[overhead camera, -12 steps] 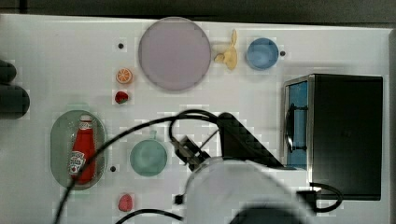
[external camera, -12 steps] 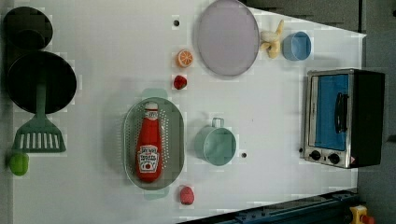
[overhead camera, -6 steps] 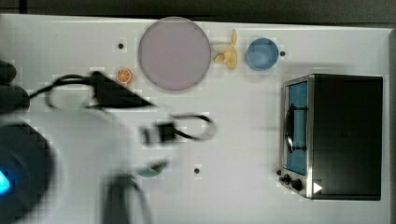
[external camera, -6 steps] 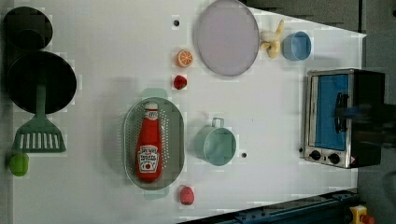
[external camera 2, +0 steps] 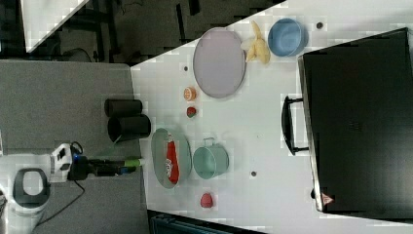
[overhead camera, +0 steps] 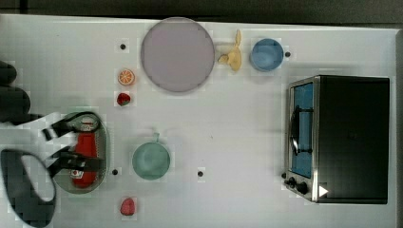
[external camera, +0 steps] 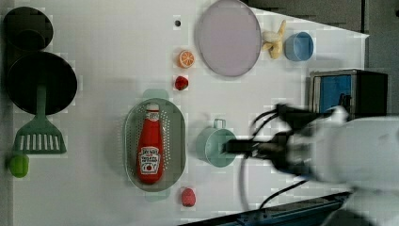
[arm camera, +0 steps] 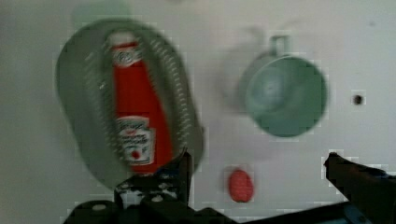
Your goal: Pick ketchup from strainer and place it on the table
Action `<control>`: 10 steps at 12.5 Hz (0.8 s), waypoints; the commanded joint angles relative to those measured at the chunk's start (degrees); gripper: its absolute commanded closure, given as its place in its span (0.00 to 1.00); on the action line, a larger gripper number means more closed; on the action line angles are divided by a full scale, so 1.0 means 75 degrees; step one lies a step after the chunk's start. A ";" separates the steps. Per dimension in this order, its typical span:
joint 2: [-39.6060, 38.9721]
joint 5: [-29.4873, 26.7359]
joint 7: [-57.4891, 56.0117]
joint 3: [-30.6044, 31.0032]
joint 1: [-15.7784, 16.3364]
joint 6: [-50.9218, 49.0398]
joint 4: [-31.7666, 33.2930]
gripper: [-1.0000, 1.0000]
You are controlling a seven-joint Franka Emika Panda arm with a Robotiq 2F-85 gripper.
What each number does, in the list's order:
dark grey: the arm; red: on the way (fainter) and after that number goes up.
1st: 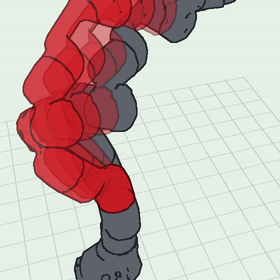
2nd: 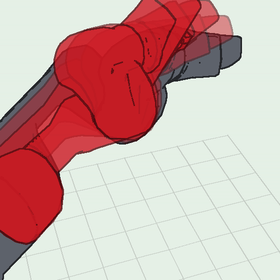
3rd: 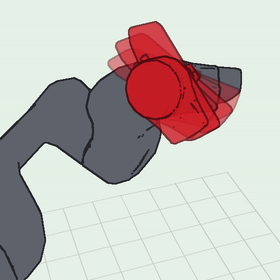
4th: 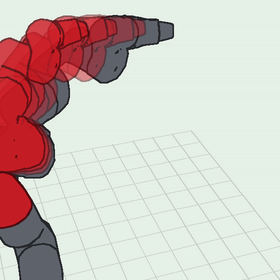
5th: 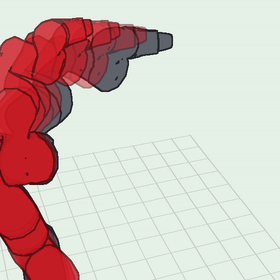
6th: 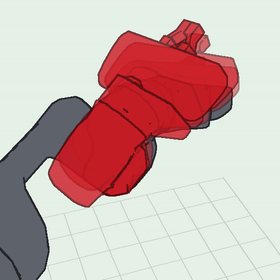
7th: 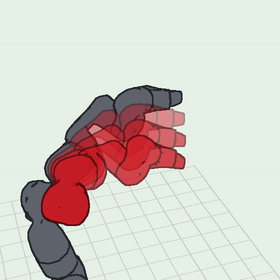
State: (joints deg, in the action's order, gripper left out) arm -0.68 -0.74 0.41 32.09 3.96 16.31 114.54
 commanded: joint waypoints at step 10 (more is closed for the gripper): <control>-0.2430 0.1309 0.1185 0.0575 0.0245 0.4945 0.1480 0.00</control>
State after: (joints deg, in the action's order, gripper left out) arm -18.86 9.39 4.28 36.15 6.39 52.90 125.22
